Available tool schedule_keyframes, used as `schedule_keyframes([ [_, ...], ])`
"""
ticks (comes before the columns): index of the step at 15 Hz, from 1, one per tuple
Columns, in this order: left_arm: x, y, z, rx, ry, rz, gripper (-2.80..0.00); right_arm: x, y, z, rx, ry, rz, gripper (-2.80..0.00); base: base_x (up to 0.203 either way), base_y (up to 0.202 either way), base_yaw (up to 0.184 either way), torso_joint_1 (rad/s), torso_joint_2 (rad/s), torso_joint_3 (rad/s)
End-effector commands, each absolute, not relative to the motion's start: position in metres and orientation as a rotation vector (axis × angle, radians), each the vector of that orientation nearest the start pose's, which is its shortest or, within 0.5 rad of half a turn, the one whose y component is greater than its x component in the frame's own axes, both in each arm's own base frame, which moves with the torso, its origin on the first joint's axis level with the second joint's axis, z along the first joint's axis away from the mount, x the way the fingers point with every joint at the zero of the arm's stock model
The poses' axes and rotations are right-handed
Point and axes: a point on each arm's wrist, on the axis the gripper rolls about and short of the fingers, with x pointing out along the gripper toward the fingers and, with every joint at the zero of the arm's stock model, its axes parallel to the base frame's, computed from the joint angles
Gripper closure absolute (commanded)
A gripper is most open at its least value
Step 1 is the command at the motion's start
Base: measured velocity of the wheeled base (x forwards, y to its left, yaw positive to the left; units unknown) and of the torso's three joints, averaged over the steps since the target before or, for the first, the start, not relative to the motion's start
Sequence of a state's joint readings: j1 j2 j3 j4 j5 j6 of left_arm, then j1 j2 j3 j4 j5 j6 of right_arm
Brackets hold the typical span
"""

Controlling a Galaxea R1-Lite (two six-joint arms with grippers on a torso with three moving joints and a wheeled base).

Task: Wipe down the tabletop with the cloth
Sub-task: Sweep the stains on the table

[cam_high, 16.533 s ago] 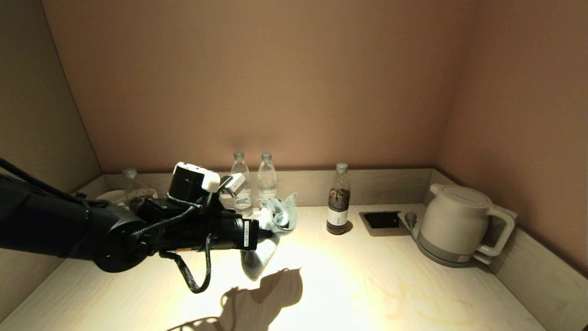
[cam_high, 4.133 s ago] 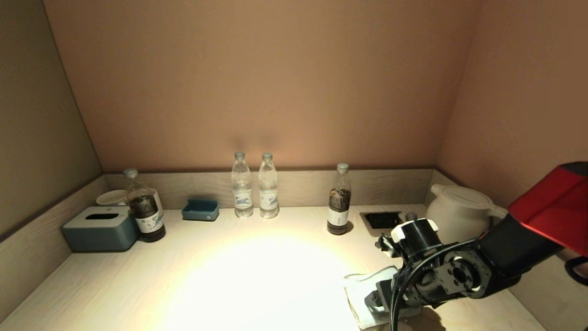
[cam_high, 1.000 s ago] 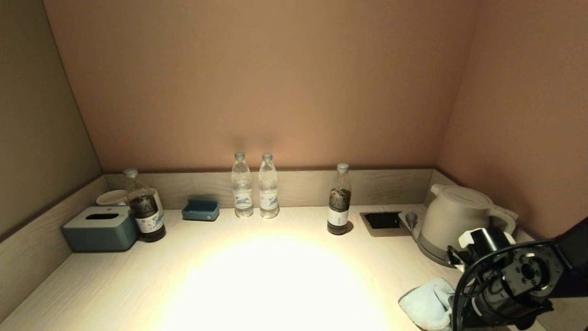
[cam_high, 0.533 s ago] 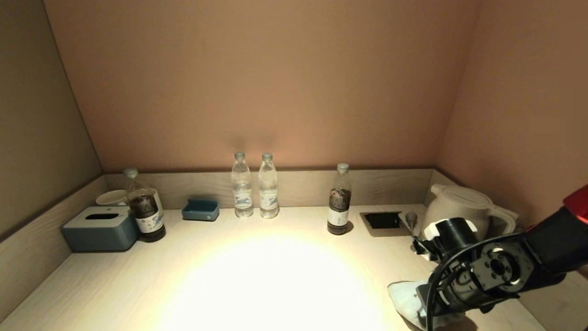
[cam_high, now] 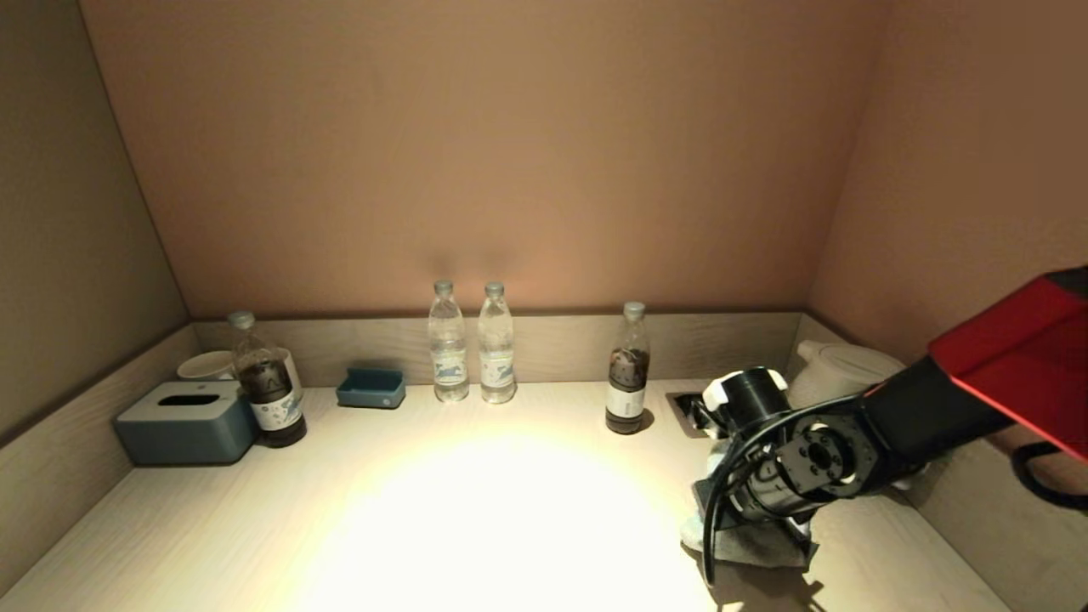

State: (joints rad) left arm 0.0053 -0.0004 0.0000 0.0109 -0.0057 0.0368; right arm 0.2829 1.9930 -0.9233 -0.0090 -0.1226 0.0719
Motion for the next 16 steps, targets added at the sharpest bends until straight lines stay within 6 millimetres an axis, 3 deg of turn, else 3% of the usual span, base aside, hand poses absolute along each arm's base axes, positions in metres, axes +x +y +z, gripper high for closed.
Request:
schedule_keyframes([
  [1, -0.023, 0.000, 0.074, 0.037, 0.011, 0.000, 0.00, 0.320, 0.107, 0.059, -0.150, 1.046, 0.135, 0.00, 0.000, 0.000, 0.000, 0.000, 0.00, 0.000],
  [4, -0.023, 0.000, 0.074, 0.037, 0.011, 0.000, 0.00, 0.318, 0.132, 0.059, -0.169, 1.030, 0.191, 0.00, 0.000, 0.000, 0.000, 0.000, 0.00, 0.000],
  [6, -0.023, 0.000, 0.074, 0.037, 0.011, 0.000, 0.00, 0.305, 0.157, 0.060, -0.207, 1.023, 0.261, 0.00, 0.000, 0.000, 0.000, 0.000, 0.00, 0.000],
  [10, -0.023, 0.000, 0.074, 0.037, 0.011, 0.000, 0.00, 0.268, 0.183, 0.054, -0.259, 1.062, 0.340, 0.00, 0.000, 0.000, 0.000, 0.000, 0.00, 0.000],
  [14, -0.023, 0.000, 0.074, 0.037, 0.011, 0.000, 0.00, 0.230, 0.176, 0.057, -0.303, 1.094, 0.376, 0.00, 0.000, 0.000, 0.000, 0.000, 0.00, 0.000],
  [16, -0.023, 0.000, 0.074, 0.037, 0.011, 0.000, 0.00, 0.227, 0.154, 0.051, -0.296, 1.131, 0.309, 0.00, 0.000, 0.000, 0.000, 0.000, 0.00, 0.000],
])
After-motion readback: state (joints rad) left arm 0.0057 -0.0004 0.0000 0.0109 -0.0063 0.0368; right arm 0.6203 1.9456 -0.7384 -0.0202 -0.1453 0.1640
